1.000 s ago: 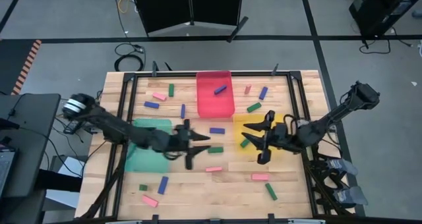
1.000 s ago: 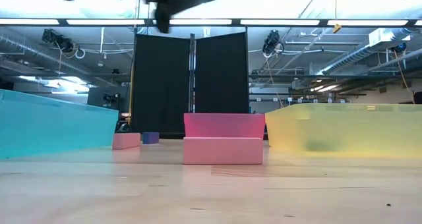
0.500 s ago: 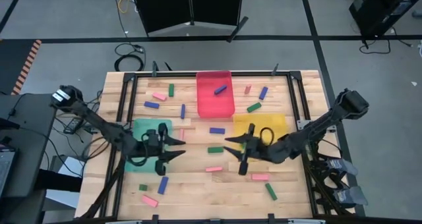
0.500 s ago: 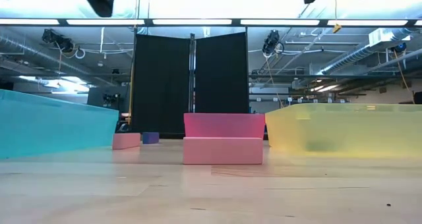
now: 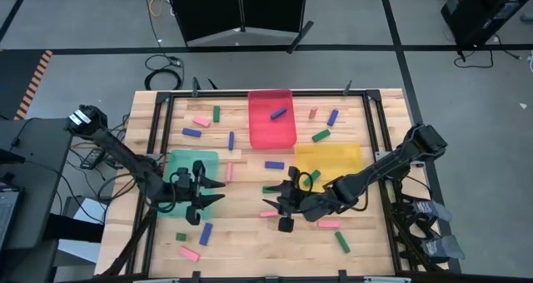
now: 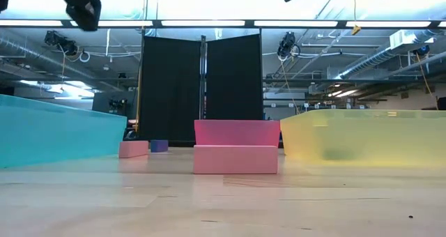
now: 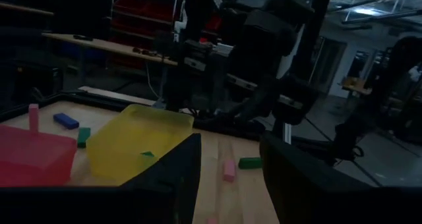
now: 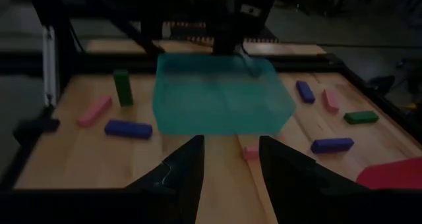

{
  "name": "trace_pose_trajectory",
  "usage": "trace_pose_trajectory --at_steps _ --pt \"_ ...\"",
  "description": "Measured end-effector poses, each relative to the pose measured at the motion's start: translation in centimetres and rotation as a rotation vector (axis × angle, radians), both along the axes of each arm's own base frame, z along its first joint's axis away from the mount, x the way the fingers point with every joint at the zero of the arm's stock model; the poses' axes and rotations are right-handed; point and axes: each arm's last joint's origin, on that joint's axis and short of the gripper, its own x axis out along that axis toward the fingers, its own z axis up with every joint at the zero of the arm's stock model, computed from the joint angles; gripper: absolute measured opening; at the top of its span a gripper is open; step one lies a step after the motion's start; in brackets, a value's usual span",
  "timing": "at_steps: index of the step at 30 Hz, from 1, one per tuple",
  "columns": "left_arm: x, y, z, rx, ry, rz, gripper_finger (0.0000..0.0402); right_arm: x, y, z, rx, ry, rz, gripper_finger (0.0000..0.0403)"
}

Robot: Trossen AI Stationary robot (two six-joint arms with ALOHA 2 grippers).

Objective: Sort blocks
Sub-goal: Put the pink block into the green bin

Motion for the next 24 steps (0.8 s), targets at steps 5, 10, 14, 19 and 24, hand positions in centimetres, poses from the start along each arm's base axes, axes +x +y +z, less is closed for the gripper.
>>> trace_pose_trajectory --at_steps 5,10,14,19,24 --pt "-0.6 0.1 -0.7 -0.008 -0.002 0.015 0.0163 0.1 -0.2 0.2 0.04 -0.001 -0.01 0.0158" --pt "-0.5 0.2 -0.8 0.001 0.005 0.027 0.0163 0.1 -0.1 0.1 0.087 0.015 0.031 0.0158" --pt "-0.5 0.2 -0.8 0.005 0.006 0.036 0.0163 0.1 0.3 -0.8 0.104 0.069 0.078 0.0158" --pt "-0.5 0.2 -0.8 0.013 0.006 0.043 0.0163 0.3 1.7 -2.7 0.096 0.123 0.119 0.0158" --pt "-0.5 0.2 -0.8 0.014 0.006 0.043 0.0163 0.5 2.5 -4.8 0.087 0.177 0.123 0.016"
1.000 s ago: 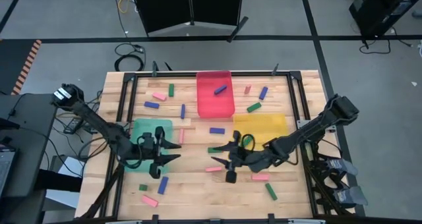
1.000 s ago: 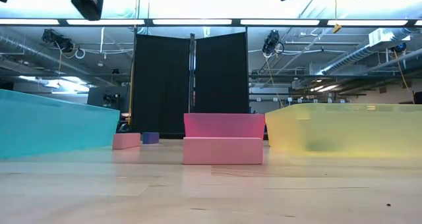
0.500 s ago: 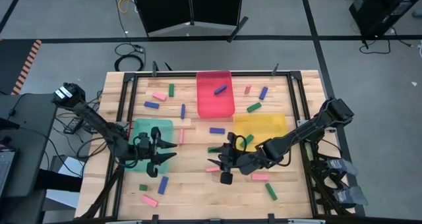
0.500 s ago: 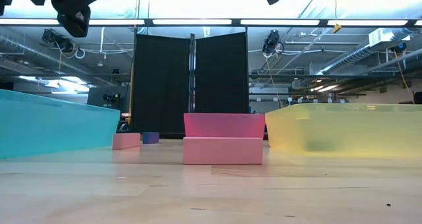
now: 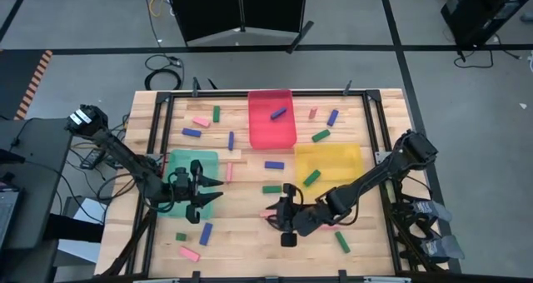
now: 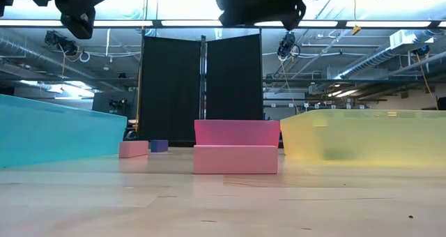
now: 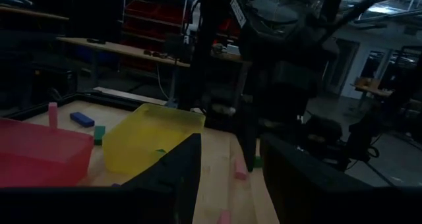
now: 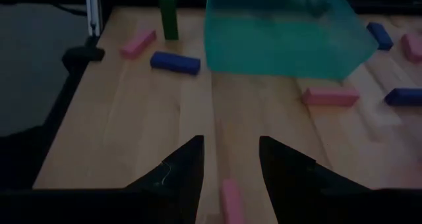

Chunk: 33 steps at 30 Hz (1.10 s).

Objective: Sort blocks
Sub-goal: Put the pink block into the green bin

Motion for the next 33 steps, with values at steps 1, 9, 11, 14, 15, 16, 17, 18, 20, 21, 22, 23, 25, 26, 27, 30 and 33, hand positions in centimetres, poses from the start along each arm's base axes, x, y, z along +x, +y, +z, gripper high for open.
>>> trace_pose_trajectory --at_steps 1,9,11,14,15,16,17,18,20,21,22,23,25,26,27,30,33 --pt "0.0 0.0 0.0 0.0 0.0 0.0 0.0163 0.1 0.1 -0.4 -0.003 0.009 -0.002 0.0162" --pt "0.0 0.0 0.0 0.0 0.0 -0.001 0.0163 1.4 -0.4 -4.3 0.041 0.118 0.008 0.0199" --pt "0.0 0.0 0.0 0.0 0.0 -0.001 0.0163 1.6 -0.6 -4.9 0.063 0.142 0.008 0.021" --pt "0.0 0.0 0.0 0.0 0.0 -0.001 0.0163 1.8 -0.8 -5.3 0.073 0.154 0.012 0.0226" --pt "0.0 0.0 0.0 0.0 0.0 -0.001 0.0163 1.8 -0.8 -5.4 0.073 0.16 0.017 0.0229" --pt "0.0 0.0 0.0 0.003 0.0 0.0 0.0163 1.9 -0.9 -5.6 0.073 0.164 0.019 0.0232" --pt "0.0 0.0 0.0 0.005 0.001 -0.001 0.0163 2.0 -0.9 -5.7 0.072 0.165 0.017 0.0234" --pt "0.0 0.0 0.0 0.006 0.002 -0.001 0.0163 1.9 -1.0 -5.9 0.063 0.176 0.02 0.0235" --pt "0.0 0.0 0.0 0.006 0.002 -0.001 0.0163 2.0 -0.9 -6.5 0.064 0.188 0.034 0.0236" --pt "0.0 0.0 0.0 0.006 0.002 -0.001 0.0163 2.0 -0.8 -6.7 0.066 0.197 0.04 0.0235" --pt "0.0 0.0 0.0 0.008 0.002 -0.001 0.0163 2.0 -0.8 -7.2 0.058 0.216 0.041 0.0234" --pt "0.0 0.0 0.0 0.007 0.002 -0.001 0.0163 2.1 -0.8 -7.5 0.057 0.22 0.04 0.0234" --pt "0.0 0.0 0.0 0.009 0.003 -0.001 0.0163 2.1 -0.8 -8.2 0.039 0.238 0.032 0.0232" --pt "0.0 0.0 0.0 0.008 0.002 -0.001 0.0163 2.1 -0.8 -8.4 0.034 0.235 0.025 0.0231" --pt "0.0 0.0 0.0 0.008 0.002 -0.001 0.0163 2.1 -0.8 -8.5 0.035 0.237 0.02 0.023" --pt "0.0 0.0 0.0 0.008 0.002 -0.001 0.0163 2.1 -1.1 -9.4 0.025 0.273 -0.004 0.0224" --pt "0.0 0.0 0.0 0.009 0.002 -0.001 0.0163 2.1 -1.3 -9.7 0.027 0.287 -0.016 0.021"
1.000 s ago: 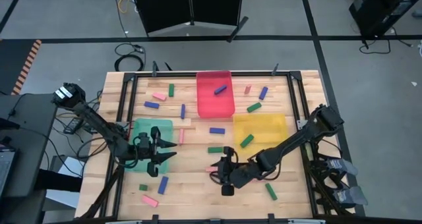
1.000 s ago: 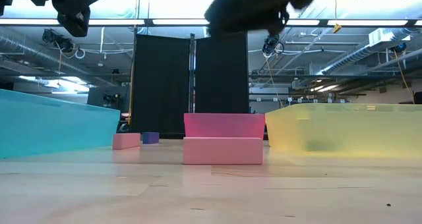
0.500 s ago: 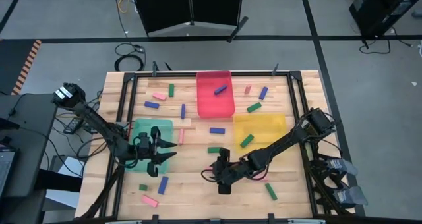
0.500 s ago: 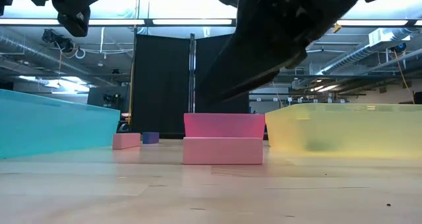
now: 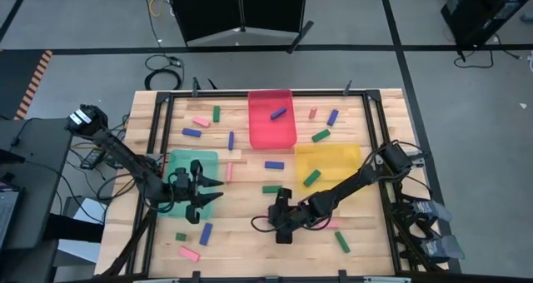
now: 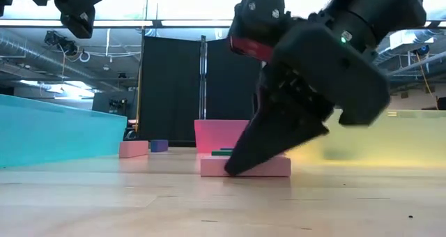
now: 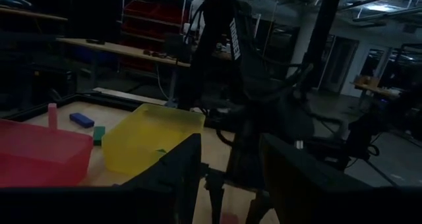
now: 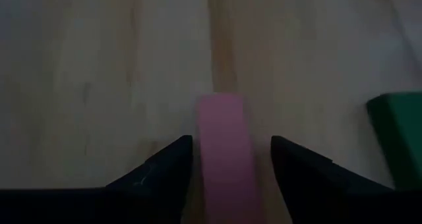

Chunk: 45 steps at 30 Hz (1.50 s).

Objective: Sort blocks
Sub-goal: Put the pink block into the green bin

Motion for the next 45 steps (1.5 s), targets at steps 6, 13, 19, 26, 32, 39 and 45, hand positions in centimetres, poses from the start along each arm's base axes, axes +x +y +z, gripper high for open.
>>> trace_pose_trajectory --at_steps 6,13,19,26,32,39,45 --pt "0.0 0.0 0.0 0.0 0.0 0.0 0.0163 0.1 0.1 -0.7 0.018 0.026 0.01 0.0175" --pt "0.0 0.0 0.0 0.0 0.0 0.0 0.0163 0.0 0.1 -1.1 0.012 0.04 0.012 0.0131" --pt "0.0 0.0 0.0 0.0 0.0 0.0 0.0163 0.0 0.0 -1.2 0.003 0.04 -0.001 0.012" --pt "0.0 0.0 0.2 -0.018 -0.018 0.0 0.0163 0.6 0.1 -0.8 -0.012 -0.039 0.029 0.012" --pt "-0.2 0.1 1.0 -0.068 -0.088 0.0 0.0163 2.6 -1.1 1.7 -0.004 -0.278 0.021 0.012" --pt "-0.6 -0.1 1.9 -0.056 -0.161 -0.054 0.0163 5.5 -3.5 5.0 -0.005 -0.544 -0.008 0.012" --pt "-1.2 -0.3 2.8 -0.026 -0.241 -0.072 0.0163 7.8 -5.3 8.3 -0.061 -0.638 0.005 0.012"
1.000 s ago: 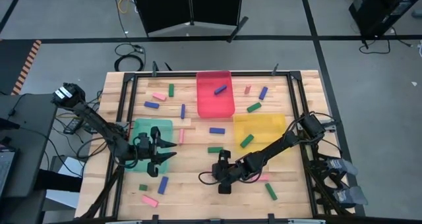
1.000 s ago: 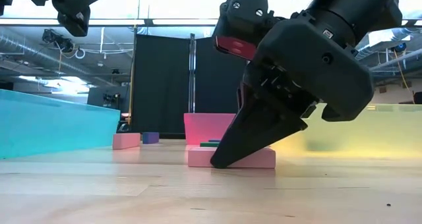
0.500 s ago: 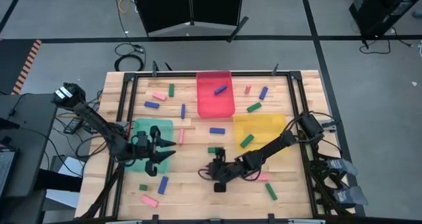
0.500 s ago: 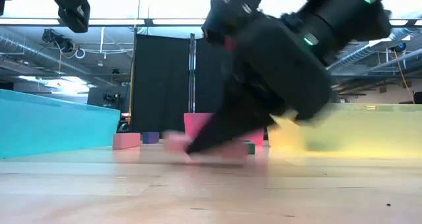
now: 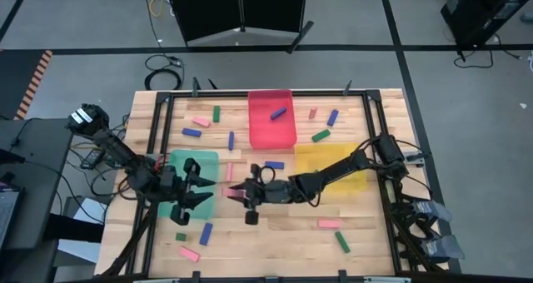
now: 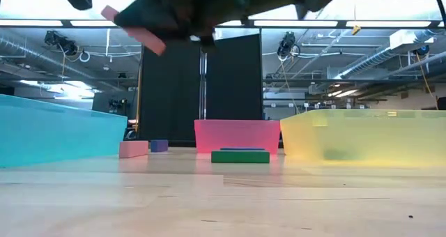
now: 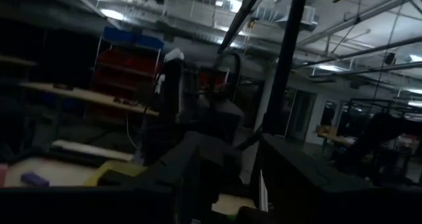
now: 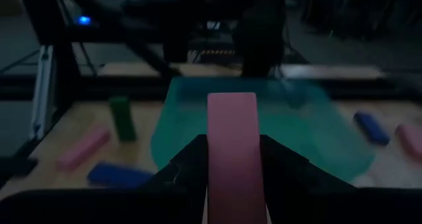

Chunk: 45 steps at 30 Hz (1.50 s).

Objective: Sort blocks
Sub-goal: Put the pink block into the green bin, then put the green block into the yellow bin

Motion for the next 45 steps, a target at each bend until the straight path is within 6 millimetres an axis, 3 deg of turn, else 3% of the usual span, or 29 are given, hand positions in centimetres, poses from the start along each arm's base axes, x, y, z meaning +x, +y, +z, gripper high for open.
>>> trace_pose_trajectory --at_steps 6,13,18,22,26,31,37,41,45 --pt "-0.8 -0.5 0.6 0.036 -0.055 -0.015 0.0163 1.8 -1.8 1.5 0.02 -0.073 -0.015 0.012" --pt "-2.0 -1.1 1.3 0.077 -0.115 -0.042 0.0163 6.5 -1.9 -1.4 0.038 -0.093 0.018 0.012" --pt "-2.5 -1.4 1.4 0.101 -0.128 -0.057 0.0163 10.3 -2.4 -1.8 0.053 -0.169 0.041 0.012" --pt "-2.6 -1.5 1.4 0.104 -0.127 -0.06 0.0163 12.4 -3.2 -2.7 0.071 -0.129 0.034 0.0122" --pt "-2.6 -1.5 1.4 0.106 -0.123 -0.059 0.0163 13.6 -3.9 -3.5 0.12 -0.07 0.017 0.0171" --pt "-2.6 -1.5 1.4 0.105 -0.121 -0.058 0.0163 13.4 -4.4 -3.2 0.086 -0.027 -0.001 0.0241" --pt "-2.9 -1.8 1.3 0.1 -0.115 -0.069 0.0163 11.4 -4.6 -2.4 0.036 -0.041 -0.078 0.0245" --pt "-3.0 -1.8 1.3 0.095 -0.097 -0.056 0.0163 7.8 -4.8 -3.0 0.053 -0.122 -0.084 0.0217" --pt "-2.9 -1.8 1.1 0.098 -0.059 -0.02 0.0163 2.0 -5.2 -2.4 0.062 -0.185 -0.125 0.0193"
